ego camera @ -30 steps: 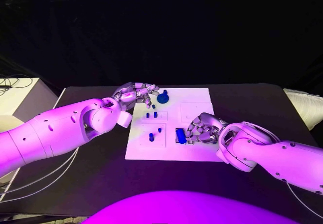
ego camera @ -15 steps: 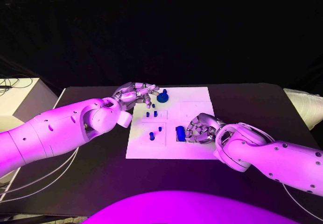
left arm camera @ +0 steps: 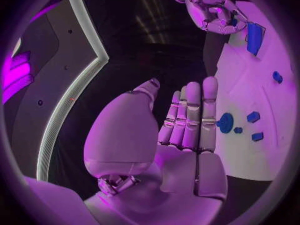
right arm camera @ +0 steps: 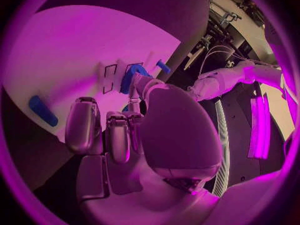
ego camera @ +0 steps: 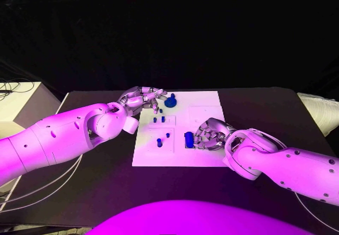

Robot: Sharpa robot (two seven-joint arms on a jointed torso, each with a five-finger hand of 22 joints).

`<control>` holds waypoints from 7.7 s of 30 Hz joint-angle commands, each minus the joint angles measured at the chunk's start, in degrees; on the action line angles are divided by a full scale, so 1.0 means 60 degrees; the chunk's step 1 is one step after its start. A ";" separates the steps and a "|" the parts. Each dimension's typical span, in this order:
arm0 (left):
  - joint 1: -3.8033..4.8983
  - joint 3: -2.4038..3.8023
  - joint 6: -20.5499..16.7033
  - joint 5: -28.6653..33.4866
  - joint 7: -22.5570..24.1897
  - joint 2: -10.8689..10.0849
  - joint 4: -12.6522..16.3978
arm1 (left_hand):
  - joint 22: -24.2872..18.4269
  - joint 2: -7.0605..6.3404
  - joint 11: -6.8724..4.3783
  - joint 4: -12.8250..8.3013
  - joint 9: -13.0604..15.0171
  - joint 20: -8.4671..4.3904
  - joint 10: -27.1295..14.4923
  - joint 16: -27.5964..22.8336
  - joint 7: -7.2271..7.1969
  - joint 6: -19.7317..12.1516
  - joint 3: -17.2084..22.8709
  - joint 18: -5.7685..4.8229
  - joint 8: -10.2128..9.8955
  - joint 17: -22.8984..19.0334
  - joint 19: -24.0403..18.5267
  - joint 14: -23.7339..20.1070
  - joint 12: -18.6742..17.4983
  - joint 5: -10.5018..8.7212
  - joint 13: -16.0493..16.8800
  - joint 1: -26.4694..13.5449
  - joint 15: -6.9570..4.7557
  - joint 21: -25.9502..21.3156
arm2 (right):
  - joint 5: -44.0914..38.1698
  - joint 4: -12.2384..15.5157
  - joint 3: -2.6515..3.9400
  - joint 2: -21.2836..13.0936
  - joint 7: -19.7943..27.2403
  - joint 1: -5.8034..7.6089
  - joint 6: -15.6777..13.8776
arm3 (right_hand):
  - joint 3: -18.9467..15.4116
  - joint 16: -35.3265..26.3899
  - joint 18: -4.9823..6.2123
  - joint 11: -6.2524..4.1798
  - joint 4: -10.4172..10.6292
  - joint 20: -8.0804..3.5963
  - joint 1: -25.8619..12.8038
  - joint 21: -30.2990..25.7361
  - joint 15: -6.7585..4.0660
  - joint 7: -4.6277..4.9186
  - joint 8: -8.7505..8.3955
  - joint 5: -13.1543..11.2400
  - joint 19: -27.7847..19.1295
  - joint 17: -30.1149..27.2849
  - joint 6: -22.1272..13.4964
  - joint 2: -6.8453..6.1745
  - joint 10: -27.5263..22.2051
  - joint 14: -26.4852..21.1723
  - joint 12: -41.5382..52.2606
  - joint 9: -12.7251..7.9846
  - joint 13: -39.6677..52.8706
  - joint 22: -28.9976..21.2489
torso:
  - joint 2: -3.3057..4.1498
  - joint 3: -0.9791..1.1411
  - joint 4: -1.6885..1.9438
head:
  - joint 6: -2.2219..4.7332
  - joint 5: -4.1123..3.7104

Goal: Assemble the parts on the task board

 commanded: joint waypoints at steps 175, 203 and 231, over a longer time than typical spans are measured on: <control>-0.0136 0.0007 0.0562 -0.0286 0.0085 -0.0032 0.0030 | -0.0001 0.0394 -0.0079 0.0165 -0.0016 -0.0011 0.0023 -0.0100 -0.0054 -0.0216 -0.0665 0.0080 0.0268 0.0097 -0.0070 -0.0059 0.0584 -0.0117 0.0275 -0.0029 -0.0052 -0.0037 | -0.2423 -0.0767 0.0023 -0.1026 -0.1312 -0.0349 0.0824 | -0.3766 0.0025 -0.0080 0.0278 0.0611 0.0206 -0.0951 -0.0207 0.0234 0.0392 -0.1384 0.0871 0.0152 0.2473 -0.0147 0.0543 0.0997 0.1004 0.0061 -0.0792 0.2511 0.0883 | -0.0099 0.0024 -0.0196 | 0.0002 -0.0180; -0.0136 0.0007 0.0592 -0.0286 0.0051 -0.0090 0.0059 | 0.0007 0.0418 -0.0077 0.0158 -0.0018 -0.0009 -0.0007 -0.0103 -0.0054 -0.0220 -0.0687 0.0077 0.0277 0.0100 -0.0062 -0.0057 0.0592 -0.0116 0.0280 -0.0028 -0.0049 -0.0030 | -0.0783 0.0461 0.0100 -0.1373 -0.1002 -0.0293 -0.0489 | 0.0063 0.0041 -0.0116 0.0224 -0.0244 0.0144 -0.1106 -0.0080 0.0185 0.0355 -0.1206 0.3748 0.0232 0.2516 -0.0143 -0.0035 0.0997 0.1013 0.0061 -0.0524 0.2511 0.1108 | -0.0109 0.0008 -0.0207 | 0.0002 -0.0180; -0.0138 0.0007 0.0661 -0.0287 0.0038 -0.0041 0.0020 | 0.0006 0.0432 -0.0076 0.0153 -0.0019 -0.0008 -0.0022 -0.0105 -0.0056 -0.0219 -0.0701 0.0078 0.0286 0.0103 -0.0062 -0.0057 0.0600 -0.0115 0.0284 -0.0021 -0.0048 -0.0031 | 0.0149 -0.0130 0.0106 -0.0172 -0.1325 -0.0229 -0.0368 | -0.0309 0.0041 -0.0114 0.0201 0.0043 0.0134 -0.2439 -0.0130 0.0168 0.0316 -0.1189 0.3025 0.0244 0.2516 -0.0057 -0.0242 0.0997 0.1013 0.0061 -0.0471 0.2511 0.1148 | -0.0092 0.0015 -0.0183 | 0.0002 -0.0279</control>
